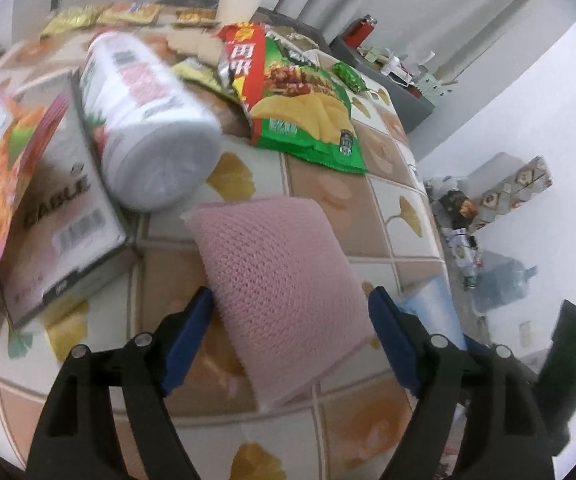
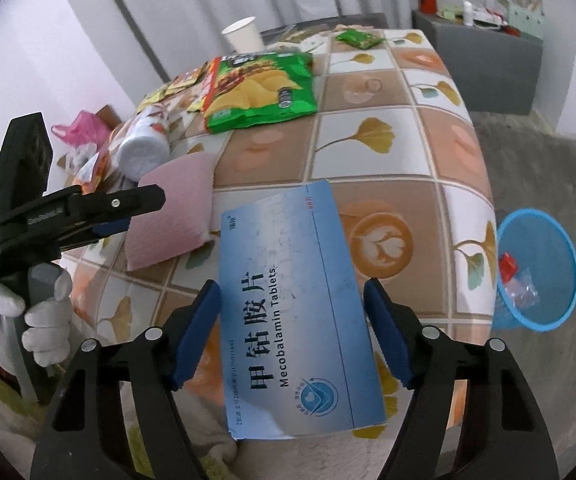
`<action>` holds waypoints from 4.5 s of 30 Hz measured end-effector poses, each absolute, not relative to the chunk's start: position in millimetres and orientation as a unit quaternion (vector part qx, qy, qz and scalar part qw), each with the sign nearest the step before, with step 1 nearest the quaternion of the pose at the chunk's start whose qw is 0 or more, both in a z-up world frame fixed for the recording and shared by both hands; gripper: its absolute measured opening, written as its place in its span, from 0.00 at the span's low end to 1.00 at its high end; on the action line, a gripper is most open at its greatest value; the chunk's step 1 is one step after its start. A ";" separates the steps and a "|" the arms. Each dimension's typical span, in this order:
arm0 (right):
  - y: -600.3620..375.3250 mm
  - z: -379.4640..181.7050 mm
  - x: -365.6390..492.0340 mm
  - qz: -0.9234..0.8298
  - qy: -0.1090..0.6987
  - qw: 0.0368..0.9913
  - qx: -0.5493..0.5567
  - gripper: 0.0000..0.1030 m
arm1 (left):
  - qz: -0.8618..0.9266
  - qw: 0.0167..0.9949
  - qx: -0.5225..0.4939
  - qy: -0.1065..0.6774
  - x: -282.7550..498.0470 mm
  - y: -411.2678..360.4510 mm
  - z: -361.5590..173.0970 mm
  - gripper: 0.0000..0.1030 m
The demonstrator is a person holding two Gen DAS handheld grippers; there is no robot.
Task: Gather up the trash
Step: 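Lift the blue box with the right tool while the left tool grasps the pink knit pad, then carry the blue box and pink pad in both tools over the blue wastebasket, then open both tools to drop the box and pad into the basket, then move both tools back over the table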
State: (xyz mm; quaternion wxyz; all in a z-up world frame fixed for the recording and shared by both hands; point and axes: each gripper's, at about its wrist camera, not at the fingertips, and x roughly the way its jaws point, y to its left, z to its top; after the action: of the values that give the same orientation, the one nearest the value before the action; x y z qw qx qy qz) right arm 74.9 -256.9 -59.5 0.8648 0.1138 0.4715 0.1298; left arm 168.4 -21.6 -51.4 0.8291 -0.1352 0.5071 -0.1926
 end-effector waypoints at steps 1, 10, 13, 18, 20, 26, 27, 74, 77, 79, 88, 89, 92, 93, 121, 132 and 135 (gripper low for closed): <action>-257.7 -60.0 74.8 0.129 0.472 0.864 0.118 0.67 | -0.188 0.834 -0.123 0.504 170.9 -26.5 -50.4 0.77; -258.0 -60.0 74.2 0.127 0.469 0.865 0.123 0.67 | -0.181 0.848 -0.024 0.497 177.9 -65.9 -54.3 0.83; -259.1 -60.5 74.2 0.129 0.469 0.865 0.126 0.67 | -0.186 0.847 0.008 0.499 176.1 -74.7 -59.6 0.83; -261.8 -62.0 73.8 0.132 0.470 0.862 0.135 0.69 | -0.182 0.851 0.036 0.491 173.8 -80.2 -63.0 0.83; -262.0 -62.8 73.5 0.131 0.474 0.860 0.136 0.75 | -0.184 0.851 0.042 0.490 173.0 -80.1 -63.3 0.83; -260.7 -62.7 72.9 0.128 0.476 0.860 0.131 0.76 | -0.186 0.853 0.046 0.486 169.2 -75.6 -63.1 0.80; -260.1 -62.5 72.7 0.128 0.476 0.861 0.128 0.76 | -0.186 0.853 0.045 0.486 168.3 -73.7 -62.9 0.79; -270.8 -42.9 55.0 0.141 0.442 0.870 0.169 0.70 | -0.212 0.857 -0.058 0.466 133.8 -29.4 -22.2 0.76; -279.1 -34.5 49.3 0.140 0.427 0.875 0.179 0.70 | -0.220 0.859 -0.057 0.458 130.1 -34.6 -14.0 0.76; -287.7 -30.0 44.6 0.136 0.417 0.879 0.187 0.70 | -0.227 0.860 -0.055 0.454 128.4 -40.6 -8.1 0.76; -353.0 -21.9 25.5 0.094 0.380 0.886 0.250 0.70 | -0.289 0.852 -0.020 0.436 127.5 -110.3 14.7 0.76; -362.1 -22.5 22.9 0.086 0.376 0.885 0.260 0.70 | -0.300 0.849 -0.013 0.436 128.4 -123.6 16.2 0.76; -394.2 -26.3 12.6 0.057 0.365 0.883 0.288 0.70 | -0.328 0.838 0.003 0.437 131.8 -158.0 17.5 0.76; -408.6 -28.4 8.0 0.043 0.360 0.882 0.300 0.70 | -0.341 0.831 0.012 0.439 133.4 -176.3 17.2 0.76; -660.2 -226.1 87.5 -0.129 0.396 0.738 0.530 0.82 | -0.370 0.712 0.077 0.592 244.2 -512.1 -148.3 0.86; -645.9 -226.2 41.0 -0.173 0.386 0.763 0.489 0.82 | -0.390 0.727 0.039 0.564 233.5 -494.1 -115.9 0.86; -630.1 -207.8 28.9 -0.183 0.377 0.786 0.454 0.82 | -0.416 0.727 0.028 0.546 221.9 -479.7 -92.5 0.86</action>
State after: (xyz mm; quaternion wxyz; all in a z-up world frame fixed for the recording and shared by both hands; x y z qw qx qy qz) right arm 28.9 -630.1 -207.8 0.7859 0.4545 0.3772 -0.1830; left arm 221.9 -479.7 -92.5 0.7272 0.0284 0.5456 -0.4155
